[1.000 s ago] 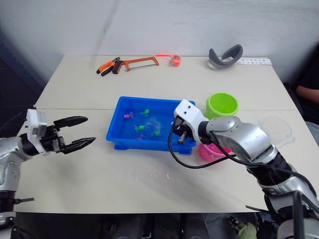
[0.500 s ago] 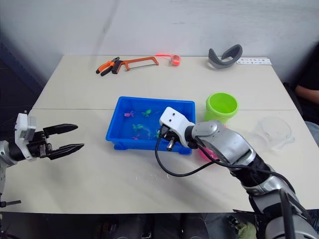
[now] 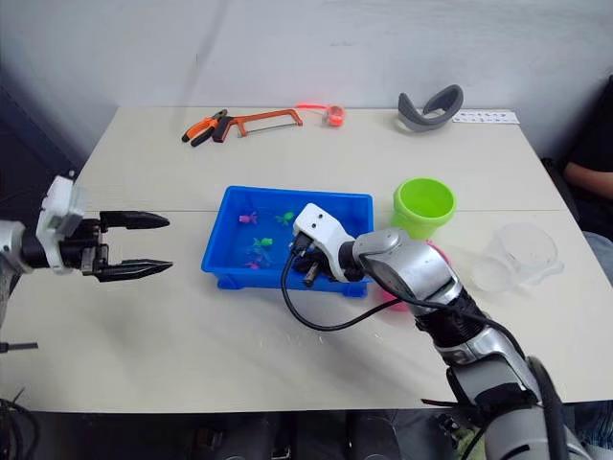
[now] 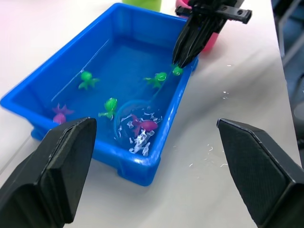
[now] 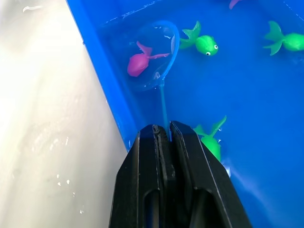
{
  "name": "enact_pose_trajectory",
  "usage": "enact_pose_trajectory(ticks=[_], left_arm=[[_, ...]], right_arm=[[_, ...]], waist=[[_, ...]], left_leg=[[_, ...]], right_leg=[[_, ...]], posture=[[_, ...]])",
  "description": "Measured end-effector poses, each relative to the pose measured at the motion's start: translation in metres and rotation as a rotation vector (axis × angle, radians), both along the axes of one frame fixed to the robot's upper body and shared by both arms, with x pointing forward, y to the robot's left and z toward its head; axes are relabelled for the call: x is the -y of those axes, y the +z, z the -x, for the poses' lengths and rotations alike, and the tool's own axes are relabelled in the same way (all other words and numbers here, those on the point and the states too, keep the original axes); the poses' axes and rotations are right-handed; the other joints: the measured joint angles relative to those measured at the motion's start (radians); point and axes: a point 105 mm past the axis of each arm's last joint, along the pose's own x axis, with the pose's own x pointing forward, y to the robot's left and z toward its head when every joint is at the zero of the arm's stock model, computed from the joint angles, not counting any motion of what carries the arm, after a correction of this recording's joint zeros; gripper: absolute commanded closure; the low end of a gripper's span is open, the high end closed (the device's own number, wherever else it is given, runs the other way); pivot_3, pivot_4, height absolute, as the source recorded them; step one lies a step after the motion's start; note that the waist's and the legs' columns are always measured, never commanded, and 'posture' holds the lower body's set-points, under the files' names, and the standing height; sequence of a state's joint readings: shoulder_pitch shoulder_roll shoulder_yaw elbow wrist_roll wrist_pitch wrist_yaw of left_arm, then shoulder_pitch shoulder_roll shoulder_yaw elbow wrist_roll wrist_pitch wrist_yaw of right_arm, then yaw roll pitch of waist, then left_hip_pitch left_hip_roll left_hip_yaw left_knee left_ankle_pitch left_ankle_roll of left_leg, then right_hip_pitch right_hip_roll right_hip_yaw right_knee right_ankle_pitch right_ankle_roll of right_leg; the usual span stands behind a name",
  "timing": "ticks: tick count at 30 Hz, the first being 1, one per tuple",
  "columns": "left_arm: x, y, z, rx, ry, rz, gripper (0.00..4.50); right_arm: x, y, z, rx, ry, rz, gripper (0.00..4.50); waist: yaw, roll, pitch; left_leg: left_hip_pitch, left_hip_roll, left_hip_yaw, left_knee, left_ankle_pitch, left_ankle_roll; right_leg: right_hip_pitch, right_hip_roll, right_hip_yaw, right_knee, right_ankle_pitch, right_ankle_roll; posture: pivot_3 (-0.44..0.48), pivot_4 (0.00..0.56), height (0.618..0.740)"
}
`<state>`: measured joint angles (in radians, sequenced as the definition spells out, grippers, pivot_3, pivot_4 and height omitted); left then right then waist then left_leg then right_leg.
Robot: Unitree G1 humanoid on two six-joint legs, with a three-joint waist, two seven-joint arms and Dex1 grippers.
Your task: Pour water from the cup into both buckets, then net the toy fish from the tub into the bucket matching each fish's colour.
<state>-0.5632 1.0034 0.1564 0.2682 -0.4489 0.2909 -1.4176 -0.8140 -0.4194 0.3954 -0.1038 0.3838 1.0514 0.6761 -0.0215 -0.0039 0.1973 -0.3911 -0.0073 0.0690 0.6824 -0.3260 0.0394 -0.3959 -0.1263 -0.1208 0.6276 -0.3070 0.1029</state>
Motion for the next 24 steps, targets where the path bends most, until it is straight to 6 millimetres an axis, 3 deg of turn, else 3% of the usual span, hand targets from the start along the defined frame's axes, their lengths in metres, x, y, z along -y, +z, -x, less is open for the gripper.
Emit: enact_pose_trajectory(ticks=[10,24], left_arm=[[-0.011,0.009,-0.024,0.003,0.027,-0.037,0.08],[-0.012,0.004,-0.029,0.024,0.032,0.047,0.08]], right_arm=[[0.003,0.011,-0.004,-0.075,-0.026,-0.110,4.50],[0.013,0.023,-0.008,-0.233,-0.074,-0.251,4.50]], waist=[[-0.007,0.000,0.000],[-0.007,0.000,0.000]], left_leg=[[-0.001,0.000,0.001,0.000,0.000,0.000],[-0.001,0.000,0.001,0.000,0.000,0.000]], right_leg=[[-0.002,0.001,-0.002,0.001,0.000,0.000],[-0.002,0.000,-0.002,0.001,0.000,0.000]], posture=[[0.000,0.150,0.740],[0.000,0.150,0.740]])
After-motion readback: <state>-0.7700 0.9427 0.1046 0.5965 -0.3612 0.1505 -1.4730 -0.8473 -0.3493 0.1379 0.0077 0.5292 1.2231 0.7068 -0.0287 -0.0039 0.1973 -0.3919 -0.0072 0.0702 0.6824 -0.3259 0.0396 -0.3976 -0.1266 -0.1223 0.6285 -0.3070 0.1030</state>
